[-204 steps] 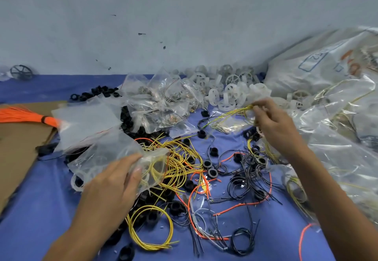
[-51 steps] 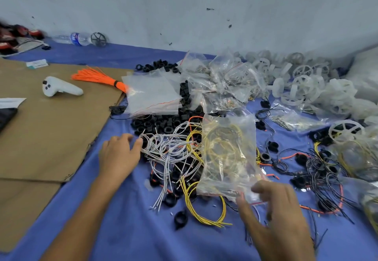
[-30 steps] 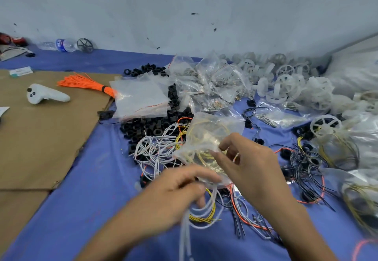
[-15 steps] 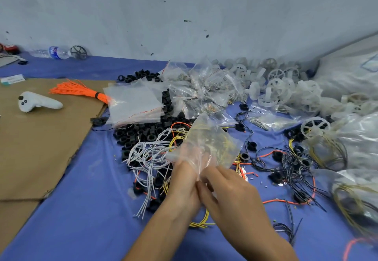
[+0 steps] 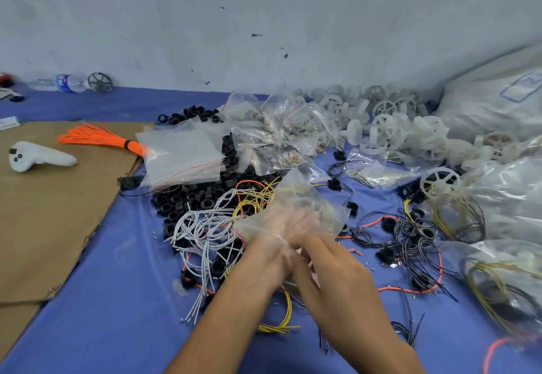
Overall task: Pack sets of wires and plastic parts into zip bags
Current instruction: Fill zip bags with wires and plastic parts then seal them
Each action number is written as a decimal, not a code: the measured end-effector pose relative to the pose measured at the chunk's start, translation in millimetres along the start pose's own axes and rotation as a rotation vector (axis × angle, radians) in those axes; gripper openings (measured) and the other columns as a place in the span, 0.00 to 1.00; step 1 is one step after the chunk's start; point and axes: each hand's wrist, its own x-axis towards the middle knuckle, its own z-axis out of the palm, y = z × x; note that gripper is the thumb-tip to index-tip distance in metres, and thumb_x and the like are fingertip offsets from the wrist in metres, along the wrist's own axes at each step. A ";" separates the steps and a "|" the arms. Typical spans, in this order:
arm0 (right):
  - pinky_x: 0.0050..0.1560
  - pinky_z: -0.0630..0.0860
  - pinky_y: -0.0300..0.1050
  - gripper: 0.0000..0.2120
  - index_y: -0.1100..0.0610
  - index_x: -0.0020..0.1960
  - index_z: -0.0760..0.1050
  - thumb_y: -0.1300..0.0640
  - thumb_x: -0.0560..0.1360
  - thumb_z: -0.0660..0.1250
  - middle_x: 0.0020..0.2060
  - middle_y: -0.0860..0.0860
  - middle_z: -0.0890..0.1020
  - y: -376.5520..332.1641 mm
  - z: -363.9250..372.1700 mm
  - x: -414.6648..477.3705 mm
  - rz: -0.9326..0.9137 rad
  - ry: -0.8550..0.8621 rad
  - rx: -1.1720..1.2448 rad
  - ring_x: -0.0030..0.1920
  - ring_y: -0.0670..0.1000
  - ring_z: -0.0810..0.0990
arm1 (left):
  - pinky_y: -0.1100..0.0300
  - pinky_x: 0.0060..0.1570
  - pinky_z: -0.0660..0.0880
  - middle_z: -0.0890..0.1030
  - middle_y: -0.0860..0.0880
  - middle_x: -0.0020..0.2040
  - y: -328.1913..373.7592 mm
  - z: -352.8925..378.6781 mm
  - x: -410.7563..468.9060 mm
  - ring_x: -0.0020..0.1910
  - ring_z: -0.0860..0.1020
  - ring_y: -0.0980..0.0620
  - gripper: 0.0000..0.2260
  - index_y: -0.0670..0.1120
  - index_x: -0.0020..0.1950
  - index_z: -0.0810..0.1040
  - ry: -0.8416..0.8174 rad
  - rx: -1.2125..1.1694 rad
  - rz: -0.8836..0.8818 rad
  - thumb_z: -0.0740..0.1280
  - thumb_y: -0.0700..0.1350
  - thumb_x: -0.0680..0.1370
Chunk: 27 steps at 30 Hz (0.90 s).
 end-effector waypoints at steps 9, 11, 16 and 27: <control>0.35 0.76 0.44 0.06 0.43 0.53 0.74 0.51 0.77 0.66 0.43 0.40 0.74 7.9 -0.7 -7.1 0.007 0.114 0.102 0.38 0.43 0.75 | 0.66 0.62 0.67 0.79 0.57 0.61 -28.5 -73.9 -76.5 0.59 0.76 0.55 0.12 0.56 0.59 0.82 0.303 1.289 1.088 0.63 0.49 0.79; 0.36 0.76 0.45 0.08 0.44 0.54 0.76 0.54 0.77 0.68 0.45 0.41 0.74 7.0 1.5 -7.4 -0.017 0.116 0.136 0.40 0.44 0.75 | 0.62 0.68 0.60 0.75 0.46 0.66 -22.2 -81.1 -72.9 0.61 0.72 0.42 0.11 0.54 0.52 0.85 0.409 1.487 1.135 0.64 0.51 0.78; 0.36 0.76 0.46 0.08 0.44 0.56 0.76 0.52 0.78 0.65 0.45 0.42 0.73 7.7 -15.0 9.5 -0.065 0.192 0.147 0.38 0.45 0.75 | 0.52 0.58 0.70 0.77 0.51 0.63 17.7 -65.1 -47.5 0.57 0.76 0.45 0.09 0.49 0.51 0.83 0.389 1.586 1.117 0.64 0.47 0.77; 0.48 0.78 0.51 0.07 0.49 0.52 0.80 0.53 0.78 0.63 0.39 0.47 0.82 12.8 -121.7 206.6 -0.013 0.348 0.078 0.42 0.54 0.81 | 0.59 0.55 0.70 0.76 0.53 0.66 172.9 19.4 -19.1 0.43 0.77 0.62 0.24 0.54 0.71 0.74 0.423 1.333 1.208 0.63 0.40 0.75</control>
